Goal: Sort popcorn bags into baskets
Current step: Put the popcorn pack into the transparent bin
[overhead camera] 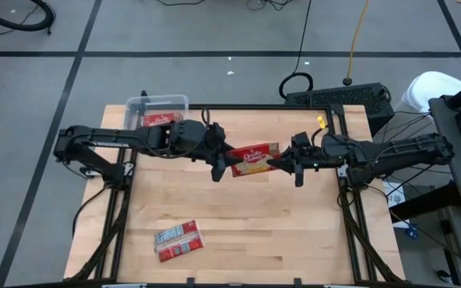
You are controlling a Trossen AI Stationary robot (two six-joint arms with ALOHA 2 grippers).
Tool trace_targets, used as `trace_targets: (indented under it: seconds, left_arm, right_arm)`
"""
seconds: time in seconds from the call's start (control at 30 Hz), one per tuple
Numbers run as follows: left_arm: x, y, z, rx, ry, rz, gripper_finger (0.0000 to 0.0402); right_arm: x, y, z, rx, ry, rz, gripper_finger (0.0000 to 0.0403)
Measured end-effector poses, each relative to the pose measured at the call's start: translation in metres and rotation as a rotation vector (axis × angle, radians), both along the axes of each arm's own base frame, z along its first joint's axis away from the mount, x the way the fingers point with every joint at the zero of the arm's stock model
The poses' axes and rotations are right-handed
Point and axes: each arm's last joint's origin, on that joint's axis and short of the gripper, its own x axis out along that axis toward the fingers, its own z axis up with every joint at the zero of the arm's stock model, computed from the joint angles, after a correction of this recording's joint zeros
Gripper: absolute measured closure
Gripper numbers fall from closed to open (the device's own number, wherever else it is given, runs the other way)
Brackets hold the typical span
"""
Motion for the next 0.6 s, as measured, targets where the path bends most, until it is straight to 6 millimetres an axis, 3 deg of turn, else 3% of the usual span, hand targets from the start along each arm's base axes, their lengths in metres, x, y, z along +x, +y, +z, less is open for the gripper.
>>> trace_targets:
  seconds: [0.37, 0.6]
  left_arm:
    - [-0.0002, -0.0007, 0.0001, -0.02, 0.001, -0.04, 0.0309]
    - [-0.0008, 0.0017, -0.0016, -0.026, 0.019, -0.037, 0.0382]
  right_arm:
    - [-0.0003, 0.0009, -0.0018, 0.002, 0.02, 0.028, 0.0385]
    - [-0.0004, 0.0008, -0.0022, -0.002, 0.024, 0.027, 0.0385]
